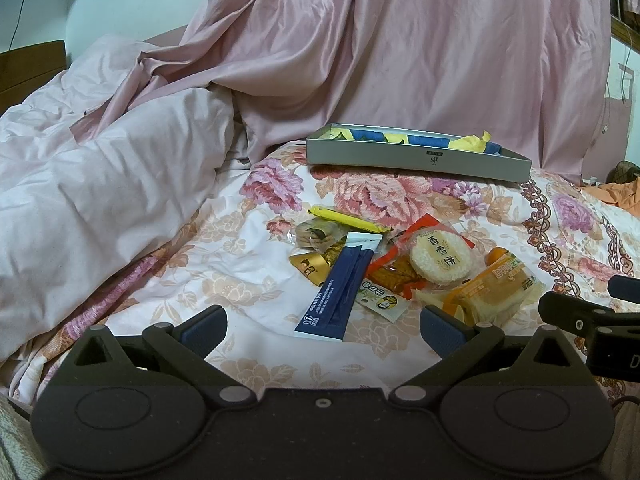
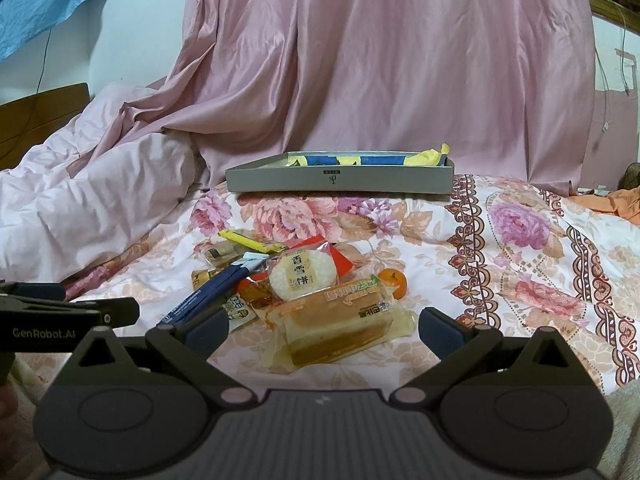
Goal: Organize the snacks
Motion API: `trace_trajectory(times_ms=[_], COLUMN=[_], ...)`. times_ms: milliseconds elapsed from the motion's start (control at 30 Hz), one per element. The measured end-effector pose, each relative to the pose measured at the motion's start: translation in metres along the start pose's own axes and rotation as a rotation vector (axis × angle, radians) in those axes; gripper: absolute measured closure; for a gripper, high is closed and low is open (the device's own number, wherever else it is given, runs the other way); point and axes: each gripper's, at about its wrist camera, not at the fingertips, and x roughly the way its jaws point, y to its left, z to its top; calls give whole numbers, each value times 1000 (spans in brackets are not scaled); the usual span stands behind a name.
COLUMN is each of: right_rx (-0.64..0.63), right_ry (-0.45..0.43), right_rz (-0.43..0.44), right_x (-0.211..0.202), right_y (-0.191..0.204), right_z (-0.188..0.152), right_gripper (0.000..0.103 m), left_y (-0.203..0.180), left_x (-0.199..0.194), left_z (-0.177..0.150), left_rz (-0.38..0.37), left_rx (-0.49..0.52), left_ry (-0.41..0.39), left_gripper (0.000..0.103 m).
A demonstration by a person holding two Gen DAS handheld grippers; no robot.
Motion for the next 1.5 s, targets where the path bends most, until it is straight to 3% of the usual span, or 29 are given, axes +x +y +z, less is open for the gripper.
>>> trace_trajectory(times_ms=[933,1233,1500], right_rx=[8,49,52], right_ry=[19,87,176], right_rz=[-1,-31,36], right_x=[1,14,47], right_y=[3,-8,-26], right_z=[-4,7,22], right_gripper=[0,0,0], left_y=[0,2,14], left_x=[0,18,54], left_z=[0,7,27], left_rz=[2,-15,-38], left_rx=[6,29,58], left_ry=[7,90,142], left_gripper=[1,1,1])
